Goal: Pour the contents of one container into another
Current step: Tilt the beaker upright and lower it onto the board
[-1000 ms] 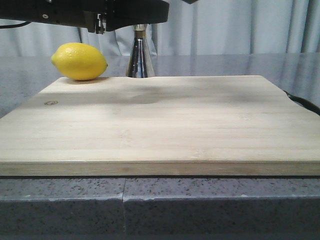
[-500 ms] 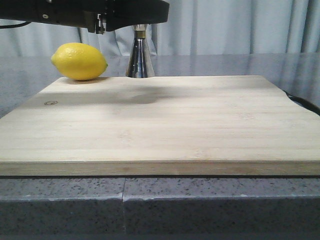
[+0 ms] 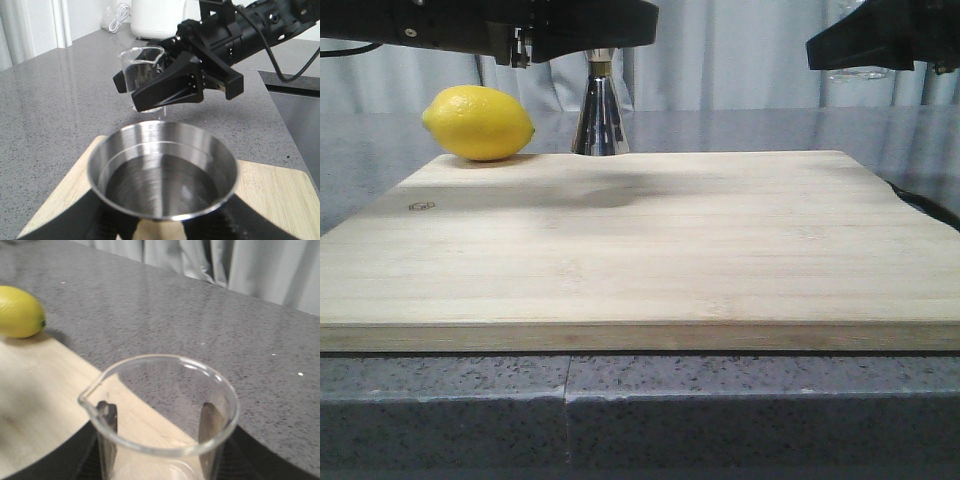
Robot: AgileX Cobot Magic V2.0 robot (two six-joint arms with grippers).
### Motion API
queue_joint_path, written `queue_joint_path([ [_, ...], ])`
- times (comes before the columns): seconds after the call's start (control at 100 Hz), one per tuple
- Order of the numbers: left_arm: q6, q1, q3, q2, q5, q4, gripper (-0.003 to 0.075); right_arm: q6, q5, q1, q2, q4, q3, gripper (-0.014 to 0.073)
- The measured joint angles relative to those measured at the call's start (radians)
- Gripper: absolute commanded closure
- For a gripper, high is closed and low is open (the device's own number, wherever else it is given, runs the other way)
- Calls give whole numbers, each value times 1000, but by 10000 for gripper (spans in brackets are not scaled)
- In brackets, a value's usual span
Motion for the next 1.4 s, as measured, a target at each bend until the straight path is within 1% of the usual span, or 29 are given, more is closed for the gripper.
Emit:
queue_joint_path([
  [0.2,0,0,0,0,0,0,439,-64,-97,-11,68,-7,0,314],
  [0.34,0,0,0,0,0,0,439,-117,-138,-11,111,-8,0,314],
  [0.56,0,0,0,0,0,0,439,-213,-154,-11,170,-4,0,314],
  [0.75,0,0,0,0,0,0,439,-260,-156,-11,209,10,0,314],
  [1.15,0,0,0,0,0,0,439,-274,-166,-11,249,55,0,312],
  [1.4,0,0,0,0,0,0,439,-274,-155,35,250,64,0,312],
])
